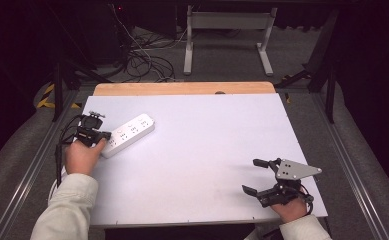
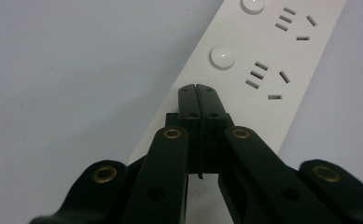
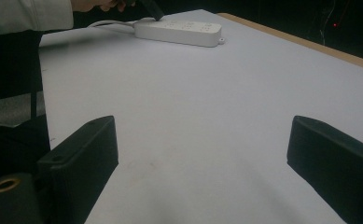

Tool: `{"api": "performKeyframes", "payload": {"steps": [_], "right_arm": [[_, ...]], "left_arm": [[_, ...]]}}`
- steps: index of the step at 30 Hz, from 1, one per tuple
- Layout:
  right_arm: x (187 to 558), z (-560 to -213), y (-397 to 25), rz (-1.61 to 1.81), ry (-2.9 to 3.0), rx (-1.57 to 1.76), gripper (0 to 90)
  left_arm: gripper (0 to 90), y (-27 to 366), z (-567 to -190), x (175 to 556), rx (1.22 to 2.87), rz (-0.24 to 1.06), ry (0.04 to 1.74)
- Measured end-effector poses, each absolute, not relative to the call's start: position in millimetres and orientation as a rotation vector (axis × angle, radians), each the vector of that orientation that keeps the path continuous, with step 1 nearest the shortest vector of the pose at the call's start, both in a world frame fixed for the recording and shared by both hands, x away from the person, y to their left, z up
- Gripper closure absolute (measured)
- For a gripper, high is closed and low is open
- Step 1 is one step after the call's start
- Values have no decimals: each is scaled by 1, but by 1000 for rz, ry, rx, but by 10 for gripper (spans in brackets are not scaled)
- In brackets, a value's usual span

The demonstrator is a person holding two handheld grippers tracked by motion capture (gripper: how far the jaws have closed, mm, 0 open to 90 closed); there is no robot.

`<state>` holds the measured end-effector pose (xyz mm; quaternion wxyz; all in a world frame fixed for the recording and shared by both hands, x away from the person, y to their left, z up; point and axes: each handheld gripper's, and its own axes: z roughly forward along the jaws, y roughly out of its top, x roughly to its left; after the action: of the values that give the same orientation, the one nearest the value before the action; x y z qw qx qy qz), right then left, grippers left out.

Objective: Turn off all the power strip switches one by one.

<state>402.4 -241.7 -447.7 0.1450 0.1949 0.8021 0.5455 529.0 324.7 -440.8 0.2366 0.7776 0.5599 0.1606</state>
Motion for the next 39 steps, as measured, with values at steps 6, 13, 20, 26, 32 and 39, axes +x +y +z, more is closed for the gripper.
{"api": "performKeyframes", "payload": {"steps": [6, 13, 20, 26, 32, 39], "right_arm": [[402, -448, -241, 1568, 2315, 560, 95], [402, -448, -241, 1569, 2318, 557, 95], [402, -448, -241, 1568, 2320, 555, 95], [402, -449, -241, 1567, 2324, 553, 95], [401, -449, -241, 1567, 2329, 547, 95], [401, -448, -242, 1573, 2323, 552, 95]], "left_arm": [[900, 323, -442, 527, 2141, 468, 1525], [900, 323, -442, 527, 2131, 465, 1535], [900, 319, -442, 527, 2138, 485, 1542], [900, 321, -443, 526, 2093, 474, 1557], [900, 319, -444, 527, 2102, 501, 1569], [900, 312, -439, 524, 2115, 555, 1545]]}}
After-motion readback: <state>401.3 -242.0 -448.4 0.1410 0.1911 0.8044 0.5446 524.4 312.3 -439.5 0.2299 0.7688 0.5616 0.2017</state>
